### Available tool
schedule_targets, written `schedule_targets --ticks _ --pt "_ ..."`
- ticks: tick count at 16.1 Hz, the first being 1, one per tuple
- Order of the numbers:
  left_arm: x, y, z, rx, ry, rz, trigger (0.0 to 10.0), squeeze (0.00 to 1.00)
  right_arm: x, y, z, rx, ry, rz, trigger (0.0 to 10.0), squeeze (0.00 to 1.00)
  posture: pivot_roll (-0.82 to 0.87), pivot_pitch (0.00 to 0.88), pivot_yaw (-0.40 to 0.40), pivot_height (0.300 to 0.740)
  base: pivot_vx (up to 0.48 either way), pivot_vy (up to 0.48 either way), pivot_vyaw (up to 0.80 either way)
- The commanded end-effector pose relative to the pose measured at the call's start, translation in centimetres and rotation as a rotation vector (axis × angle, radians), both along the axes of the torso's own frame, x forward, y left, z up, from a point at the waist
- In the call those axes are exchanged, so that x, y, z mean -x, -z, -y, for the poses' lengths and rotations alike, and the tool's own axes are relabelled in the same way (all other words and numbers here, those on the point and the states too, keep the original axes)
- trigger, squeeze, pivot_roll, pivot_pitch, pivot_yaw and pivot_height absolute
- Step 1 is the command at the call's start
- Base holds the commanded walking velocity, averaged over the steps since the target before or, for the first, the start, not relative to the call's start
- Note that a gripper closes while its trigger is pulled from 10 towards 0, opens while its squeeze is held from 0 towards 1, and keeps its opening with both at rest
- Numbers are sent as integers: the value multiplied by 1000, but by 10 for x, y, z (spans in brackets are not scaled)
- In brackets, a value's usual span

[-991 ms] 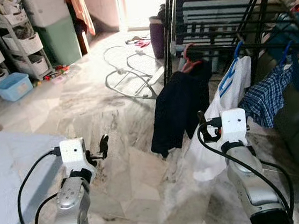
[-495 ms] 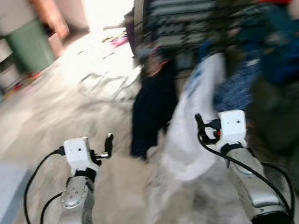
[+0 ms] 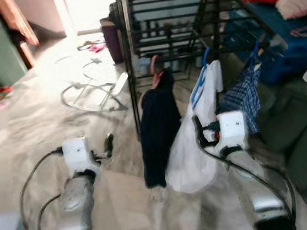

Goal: Hang hanger

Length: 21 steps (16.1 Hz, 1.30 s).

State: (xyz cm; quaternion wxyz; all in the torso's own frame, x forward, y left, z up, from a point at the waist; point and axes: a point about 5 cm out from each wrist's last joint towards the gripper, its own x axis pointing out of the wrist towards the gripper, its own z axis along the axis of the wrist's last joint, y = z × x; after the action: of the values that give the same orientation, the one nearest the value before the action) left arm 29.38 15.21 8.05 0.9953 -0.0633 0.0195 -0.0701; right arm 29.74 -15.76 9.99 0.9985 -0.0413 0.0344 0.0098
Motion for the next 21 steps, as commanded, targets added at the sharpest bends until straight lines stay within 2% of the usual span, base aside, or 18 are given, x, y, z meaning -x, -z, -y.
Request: schedule_targets --ticks 1,14,18,21 --pt "1 0 -12 -32 -19 -4 10000 0 -3 -8 -10 -21 -19 30 10000 0 -173 0 25 740 0 0 0" --pt "2 4 -6 -24 3 -25 10000 0 -6 -10 -17 -5 -34 54 10000 0 -161 0 34 740 291 330 0" --pt "4 5 -2 -20 24 -23 10000 0 -8 -10 -17 -7 -18 55 10000 0 -155 0 34 740 0 0 0" --pt "4 5 -1 -27 35 -30 10000 0 -23 -17 -16 -56 25 40 10000 0 -157 0 37 740 0 0 0"
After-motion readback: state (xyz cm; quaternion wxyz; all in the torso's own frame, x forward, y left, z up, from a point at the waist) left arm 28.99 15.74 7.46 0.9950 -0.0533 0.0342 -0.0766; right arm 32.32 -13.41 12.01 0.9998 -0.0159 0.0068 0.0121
